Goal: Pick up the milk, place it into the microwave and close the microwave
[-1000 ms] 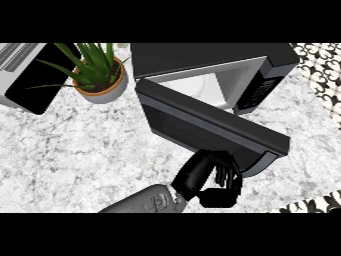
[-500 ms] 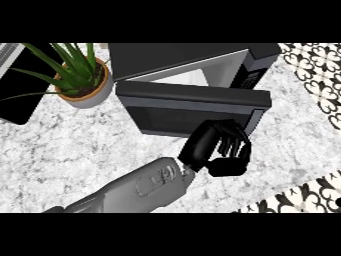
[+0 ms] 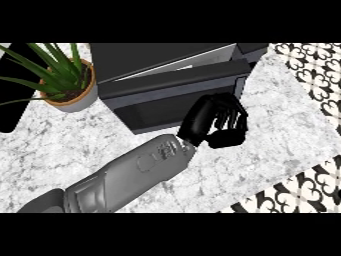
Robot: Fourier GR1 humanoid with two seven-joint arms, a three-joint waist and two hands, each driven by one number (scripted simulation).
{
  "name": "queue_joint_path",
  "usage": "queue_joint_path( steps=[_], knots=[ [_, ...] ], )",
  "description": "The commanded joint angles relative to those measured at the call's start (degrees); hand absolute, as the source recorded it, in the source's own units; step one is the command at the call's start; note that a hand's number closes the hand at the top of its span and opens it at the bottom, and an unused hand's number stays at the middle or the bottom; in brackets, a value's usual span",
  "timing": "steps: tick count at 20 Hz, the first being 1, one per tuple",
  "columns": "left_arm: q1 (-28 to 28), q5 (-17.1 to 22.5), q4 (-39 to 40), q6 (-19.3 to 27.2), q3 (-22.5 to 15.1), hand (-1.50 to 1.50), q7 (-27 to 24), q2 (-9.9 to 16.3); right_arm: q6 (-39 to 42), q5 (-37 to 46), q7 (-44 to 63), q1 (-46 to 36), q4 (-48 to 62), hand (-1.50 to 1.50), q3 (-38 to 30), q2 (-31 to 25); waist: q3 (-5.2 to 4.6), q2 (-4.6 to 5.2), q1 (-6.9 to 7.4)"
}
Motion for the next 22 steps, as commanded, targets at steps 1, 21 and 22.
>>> queue_joint_path(
  steps=[1,21,22],
  knots=[
    [-4.39,1.59,1.79,0.41,1.34,1.50,-0.10,-0.85,4.27,-1.54,-0.64,-1.47,-0.67,-1.50,0.41,-1.12,0.09,0.49,-2.17],
    [-12.38,7.32,8.29,1.07,3.21,1.50,-0.67,-0.86,15.77,-2.78,5.41,-8.69,-13.07,1.50,8.82,-7.39,0.33,1.10,-4.01],
    [-11.99,7.35,8.74,0.95,3.07,1.50,-1.26,-0.86,16.10,-3.48,5.50,-8.47,-14.00,1.50,8.93,-7.40,0.33,1.13,-4.77]
  ],
)
